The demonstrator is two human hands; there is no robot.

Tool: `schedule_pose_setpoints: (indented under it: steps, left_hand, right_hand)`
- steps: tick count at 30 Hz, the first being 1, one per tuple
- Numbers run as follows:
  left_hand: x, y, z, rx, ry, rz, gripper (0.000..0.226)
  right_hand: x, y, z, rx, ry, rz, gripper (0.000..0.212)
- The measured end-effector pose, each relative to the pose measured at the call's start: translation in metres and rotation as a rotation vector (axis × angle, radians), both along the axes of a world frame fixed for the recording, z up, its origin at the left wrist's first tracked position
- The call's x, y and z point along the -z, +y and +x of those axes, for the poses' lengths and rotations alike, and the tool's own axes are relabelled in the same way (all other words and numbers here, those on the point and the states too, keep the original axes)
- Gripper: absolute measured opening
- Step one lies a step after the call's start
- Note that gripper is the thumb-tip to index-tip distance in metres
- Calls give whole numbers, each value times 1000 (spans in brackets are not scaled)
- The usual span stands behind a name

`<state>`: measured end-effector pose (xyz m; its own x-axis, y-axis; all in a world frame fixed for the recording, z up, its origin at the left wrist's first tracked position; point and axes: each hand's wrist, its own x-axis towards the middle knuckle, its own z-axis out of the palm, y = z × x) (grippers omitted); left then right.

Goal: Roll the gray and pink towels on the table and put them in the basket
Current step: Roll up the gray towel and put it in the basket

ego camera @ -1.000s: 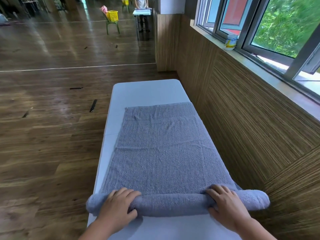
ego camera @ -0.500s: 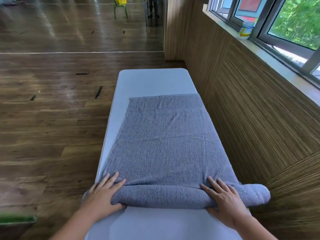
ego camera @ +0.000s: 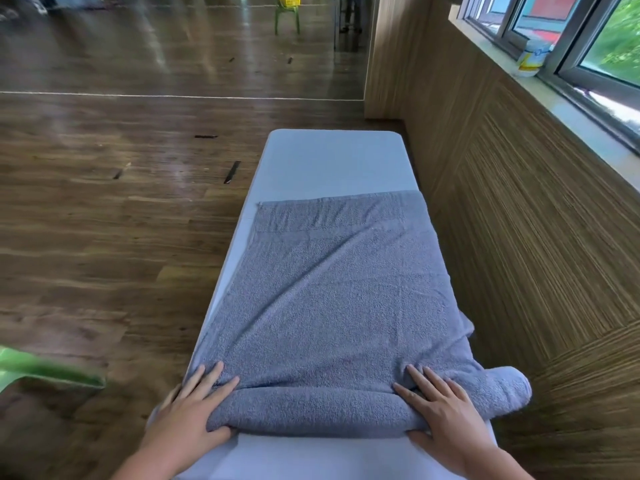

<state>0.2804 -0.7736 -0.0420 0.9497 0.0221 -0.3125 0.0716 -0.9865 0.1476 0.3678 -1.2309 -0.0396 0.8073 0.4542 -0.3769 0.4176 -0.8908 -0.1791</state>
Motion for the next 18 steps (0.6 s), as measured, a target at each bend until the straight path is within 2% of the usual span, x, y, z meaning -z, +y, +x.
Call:
schedule_pose_setpoints:
  steps: [3, 5, 10, 18]
  left_hand:
    - [-1, -8, -6, 3, -28, 65, 92]
    - [-5, -16, -6, 50, -99, 33, 91]
    - [-4, -23, -8, 142, -190, -33, 48]
    - [-5, -15, -10, 121, -165, -44, 13]
  right_hand:
    - [-3, -10, -10, 19, -13, 39, 87]
    - [-6, -21, -15, 35, -70, 86, 83]
    - [-5, -51, -20, 13, -249, 142, 39]
    - [-8, -49, -33, -10, -285, 196, 7]
